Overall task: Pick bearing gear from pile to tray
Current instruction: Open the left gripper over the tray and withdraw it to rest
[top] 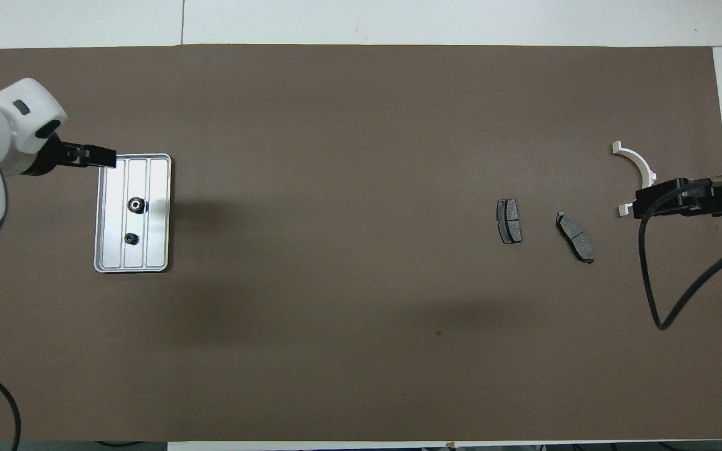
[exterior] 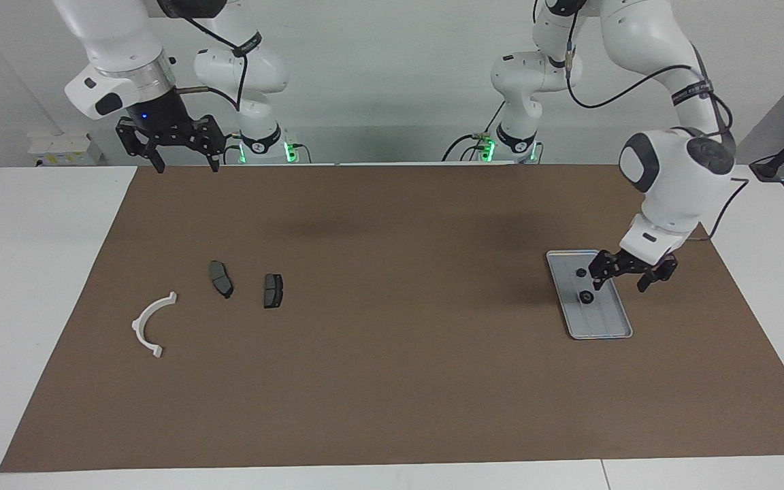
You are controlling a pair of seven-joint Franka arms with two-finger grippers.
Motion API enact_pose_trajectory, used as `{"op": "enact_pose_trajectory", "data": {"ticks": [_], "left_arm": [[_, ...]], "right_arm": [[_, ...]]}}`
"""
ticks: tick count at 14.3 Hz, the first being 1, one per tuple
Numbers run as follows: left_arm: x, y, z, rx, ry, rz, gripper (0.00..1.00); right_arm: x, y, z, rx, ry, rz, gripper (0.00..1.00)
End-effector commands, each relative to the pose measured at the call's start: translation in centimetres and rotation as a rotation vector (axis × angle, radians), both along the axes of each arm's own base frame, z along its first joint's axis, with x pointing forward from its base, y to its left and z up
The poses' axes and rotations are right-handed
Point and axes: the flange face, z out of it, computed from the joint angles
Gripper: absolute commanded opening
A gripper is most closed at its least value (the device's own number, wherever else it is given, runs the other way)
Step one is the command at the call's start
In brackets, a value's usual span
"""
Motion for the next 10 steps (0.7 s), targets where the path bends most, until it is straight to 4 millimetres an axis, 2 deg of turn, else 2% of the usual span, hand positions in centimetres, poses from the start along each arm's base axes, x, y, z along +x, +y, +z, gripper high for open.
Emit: {"op": "enact_pose_trajectory", "data": {"ticks": [1, 3, 5, 7, 10], "left_arm": [[-2.1, 1.9, 7.6, -0.029, -0.073, 0.076, 1.0], [-3.9, 1.7, 11.6, -0.046, -0.119, 0.153, 1.0], [-5.6, 1.9, 13.5, -0.045, -0.097, 0.159, 1.0], [-7.0, 2.4, 14.4, -0.044, -0.055, 0.169, 1.0], [-7.8, 1.1, 14.8, -0.048, 0.027, 0.154, 1.0]], "right_arm": [[-0.7, -0.1, 0.3, -0.005, -0.002, -0.01, 1.0], [-0.7, -0.1, 0.3, -0.005, -0.002, -0.01, 1.0], [-0.7, -0.1, 0.3, -0.005, -0.002, -0.01, 1.0], [-0.6, -0.2, 0.4, -0.004, -0.005, -0.012, 1.0], [-0.6, -0.3, 0.4, -0.004, -0.005, -0.013, 1.0]]}}
